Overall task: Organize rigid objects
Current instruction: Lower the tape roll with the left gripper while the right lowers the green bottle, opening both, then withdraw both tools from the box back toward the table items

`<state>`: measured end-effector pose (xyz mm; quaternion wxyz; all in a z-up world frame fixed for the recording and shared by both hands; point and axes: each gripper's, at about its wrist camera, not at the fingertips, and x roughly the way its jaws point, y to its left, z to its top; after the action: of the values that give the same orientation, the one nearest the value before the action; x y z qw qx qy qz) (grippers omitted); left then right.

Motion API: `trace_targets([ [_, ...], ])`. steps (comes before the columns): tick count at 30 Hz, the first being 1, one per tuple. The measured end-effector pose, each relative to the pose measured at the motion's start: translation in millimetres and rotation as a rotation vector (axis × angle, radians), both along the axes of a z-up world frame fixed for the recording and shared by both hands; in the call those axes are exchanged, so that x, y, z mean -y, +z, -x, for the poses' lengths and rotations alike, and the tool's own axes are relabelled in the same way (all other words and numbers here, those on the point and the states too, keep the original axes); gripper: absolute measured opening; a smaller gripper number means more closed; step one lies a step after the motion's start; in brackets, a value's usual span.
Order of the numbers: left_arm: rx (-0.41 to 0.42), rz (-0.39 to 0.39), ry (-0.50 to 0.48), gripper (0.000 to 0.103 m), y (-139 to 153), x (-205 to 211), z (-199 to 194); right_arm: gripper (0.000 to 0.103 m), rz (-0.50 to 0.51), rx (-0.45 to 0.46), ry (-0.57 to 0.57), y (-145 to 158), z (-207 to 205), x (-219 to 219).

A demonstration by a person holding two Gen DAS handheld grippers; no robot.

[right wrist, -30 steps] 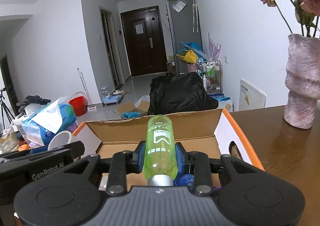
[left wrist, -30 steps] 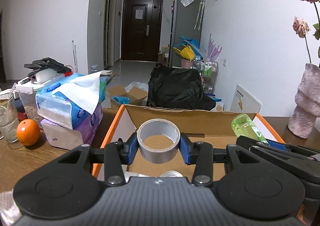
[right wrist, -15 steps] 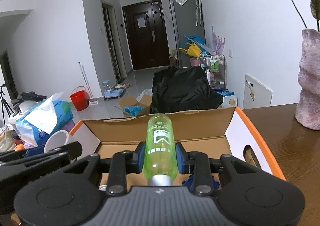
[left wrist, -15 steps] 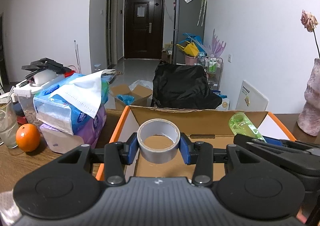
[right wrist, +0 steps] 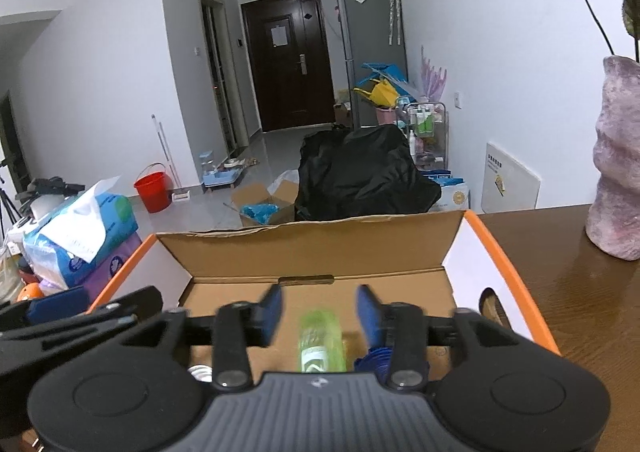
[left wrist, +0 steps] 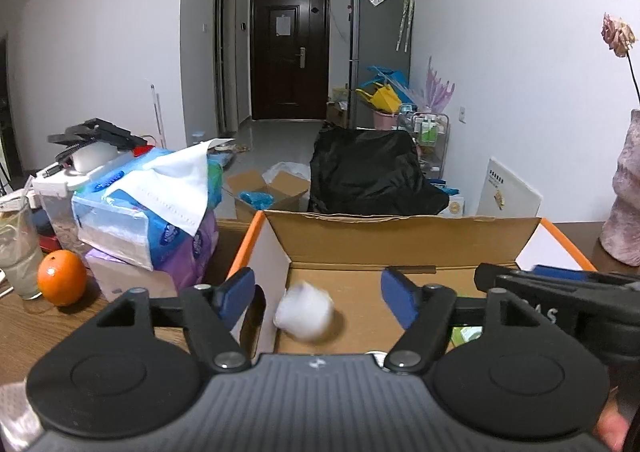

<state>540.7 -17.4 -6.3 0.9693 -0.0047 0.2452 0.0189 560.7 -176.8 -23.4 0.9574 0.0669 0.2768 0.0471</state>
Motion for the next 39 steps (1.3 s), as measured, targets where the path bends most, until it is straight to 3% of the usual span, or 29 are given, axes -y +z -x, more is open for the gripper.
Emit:
trace_targets([
  [1,-0.001,-0.002,0.008,0.081,0,0,0,0.056,-0.001,0.002,-0.008,0,0,1],
  [3,0.001,-0.011,0.030,0.089,0,-1,0,0.058,0.003,0.000,-0.020,0,1,3],
  [7,0.006,-0.021,0.056,0.103,0,-7,1,0.077,-0.003,-0.006,-0.048,0,1,9],
  [10,-0.001,-0.015,0.066,0.103,1,-13,-1,0.091,-0.009,-0.001,-0.061,0,3,13],
  [15,-0.006,-0.011,0.078,0.103,1,-18,0,0.098,0.008,0.007,-0.064,1,6,13],
  [39,0.019,-0.005,0.062,0.103,7,-25,28,0.103,0.052,0.036,-0.049,8,38,23],
])
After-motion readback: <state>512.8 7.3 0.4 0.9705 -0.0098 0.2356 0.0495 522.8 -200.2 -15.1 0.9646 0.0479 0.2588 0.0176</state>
